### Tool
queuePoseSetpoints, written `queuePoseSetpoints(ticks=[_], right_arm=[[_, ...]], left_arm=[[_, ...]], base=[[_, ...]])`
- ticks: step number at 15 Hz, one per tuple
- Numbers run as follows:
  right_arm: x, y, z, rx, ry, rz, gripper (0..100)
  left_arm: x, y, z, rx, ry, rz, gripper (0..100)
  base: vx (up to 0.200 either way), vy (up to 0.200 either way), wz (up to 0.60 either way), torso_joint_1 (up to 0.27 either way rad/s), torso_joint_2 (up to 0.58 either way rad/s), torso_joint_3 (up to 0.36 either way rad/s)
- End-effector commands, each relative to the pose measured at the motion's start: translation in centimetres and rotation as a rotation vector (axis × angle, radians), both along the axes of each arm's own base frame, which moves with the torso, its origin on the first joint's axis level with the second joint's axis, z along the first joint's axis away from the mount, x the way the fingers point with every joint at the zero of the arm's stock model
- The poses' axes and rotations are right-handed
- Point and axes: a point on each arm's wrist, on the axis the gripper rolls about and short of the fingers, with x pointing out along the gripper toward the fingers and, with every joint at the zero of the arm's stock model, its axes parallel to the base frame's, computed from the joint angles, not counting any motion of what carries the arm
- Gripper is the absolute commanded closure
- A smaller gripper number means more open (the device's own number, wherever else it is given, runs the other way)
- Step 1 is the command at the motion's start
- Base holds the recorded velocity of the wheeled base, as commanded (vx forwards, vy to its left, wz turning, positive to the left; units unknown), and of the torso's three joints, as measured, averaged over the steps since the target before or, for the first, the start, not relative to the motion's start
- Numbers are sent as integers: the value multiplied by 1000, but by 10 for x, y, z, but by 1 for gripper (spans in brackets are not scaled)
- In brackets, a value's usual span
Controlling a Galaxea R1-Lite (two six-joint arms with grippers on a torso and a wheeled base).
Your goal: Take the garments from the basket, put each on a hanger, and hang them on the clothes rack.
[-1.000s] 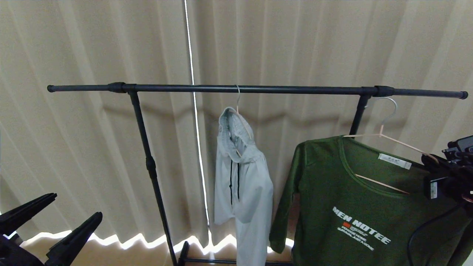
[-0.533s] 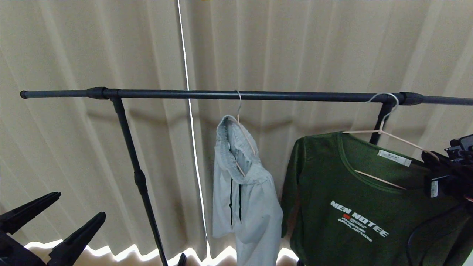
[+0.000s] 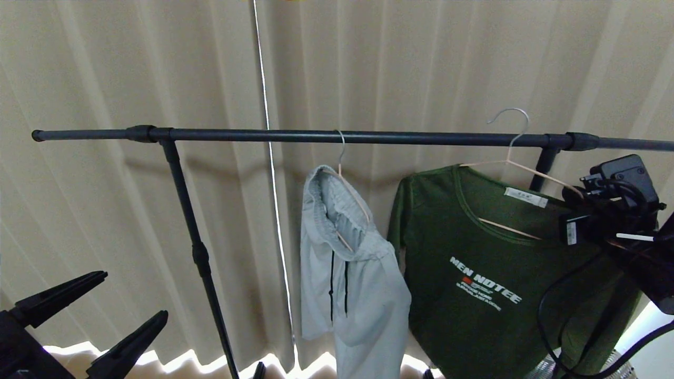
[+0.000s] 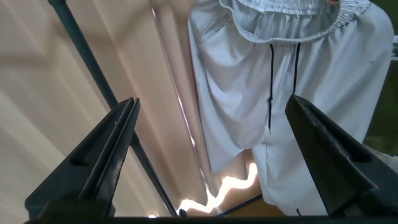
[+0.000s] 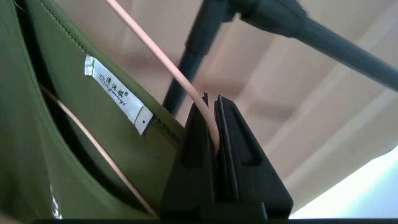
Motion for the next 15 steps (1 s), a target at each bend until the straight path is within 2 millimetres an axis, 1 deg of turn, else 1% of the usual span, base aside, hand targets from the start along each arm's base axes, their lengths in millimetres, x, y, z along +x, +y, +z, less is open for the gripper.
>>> queuePoseSetpoints(ticks=[1, 2, 5, 7, 10, 11, 15], right_arm=[[20, 4, -13, -9, 44, -26, 100], [25, 4, -14, -9, 46, -44, 100], [27, 2, -11, -53, 42, -57, 100], [27, 2, -13, -59, 51, -57, 100], [31, 5, -31, -61, 108, -45, 100], [31, 6, -31, -62, 100, -43, 100], [24, 20, -34, -66, 111, 12, 100]], left_arm=[[5, 0, 5, -1, -12, 4, 0], [6, 0, 5, 0, -6, 7, 0], [6, -1, 1, 5, 18, 2, 0], [6, -1, 1, 5, 13, -1, 0], [6, -1, 0, 6, 19, -1, 0], [6, -1, 0, 6, 17, -1, 0], [7, -1, 0, 6, 24, 0, 0]], base=[[0, 0, 0, 0, 0, 0], [0, 0, 0, 0, 0, 0], [0, 0, 0, 0, 0, 0], [0, 0, 0, 0, 0, 0], [0, 0, 0, 0, 0, 0], [0, 0, 0, 0, 0, 0], [0, 0, 0, 0, 0, 0]])
